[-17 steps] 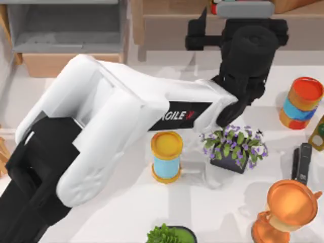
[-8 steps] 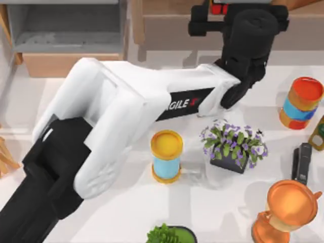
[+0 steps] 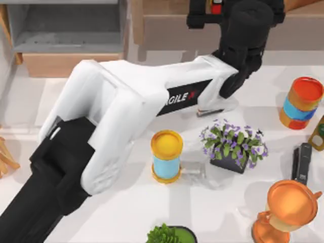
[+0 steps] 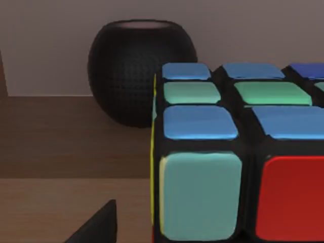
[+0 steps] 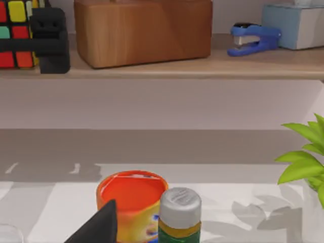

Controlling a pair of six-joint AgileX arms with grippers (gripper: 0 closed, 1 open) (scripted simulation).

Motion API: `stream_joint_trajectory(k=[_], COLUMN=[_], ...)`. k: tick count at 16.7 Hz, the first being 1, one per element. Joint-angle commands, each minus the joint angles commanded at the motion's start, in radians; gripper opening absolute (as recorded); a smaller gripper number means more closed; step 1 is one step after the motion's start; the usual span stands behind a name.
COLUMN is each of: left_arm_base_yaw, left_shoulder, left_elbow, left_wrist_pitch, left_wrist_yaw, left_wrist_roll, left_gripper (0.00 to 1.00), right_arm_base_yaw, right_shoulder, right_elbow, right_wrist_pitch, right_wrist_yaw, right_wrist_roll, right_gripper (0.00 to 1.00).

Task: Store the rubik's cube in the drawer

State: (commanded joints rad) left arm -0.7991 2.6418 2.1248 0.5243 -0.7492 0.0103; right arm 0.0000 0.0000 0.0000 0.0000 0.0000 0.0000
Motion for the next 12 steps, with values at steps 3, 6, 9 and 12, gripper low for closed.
stream_joint_trajectory(k=[3, 6, 9, 12], left_arm_base_yaw=[0.000, 0.000, 0.000, 0.000], left_shoulder=[0.000, 0.000, 0.000, 0.000], left_elbow=[0.000, 0.000, 0.000, 0.000], left_wrist_pitch=[0.000, 0.000, 0.000, 0.000], left_wrist_yaw=[0.000, 0.000, 0.000, 0.000], left_wrist_roll=[0.000, 0.000, 0.000, 0.000], left_gripper=[0.77, 0.55, 0.32, 0.10], right_arm_base_yaw=[0.000, 0.000, 0.000, 0.000], right_shoulder=[0.000, 0.000, 0.000, 0.000], right_elbow=[0.000, 0.000, 0.000, 0.000], right_wrist_pitch=[0.000, 0.000, 0.000, 0.000], right_wrist_yaw=[0.000, 0.000, 0.000, 0.000], right_wrist_roll=[0.000, 0.000, 0.000, 0.000], right_gripper=[1.00, 1.00, 1.00, 1.00])
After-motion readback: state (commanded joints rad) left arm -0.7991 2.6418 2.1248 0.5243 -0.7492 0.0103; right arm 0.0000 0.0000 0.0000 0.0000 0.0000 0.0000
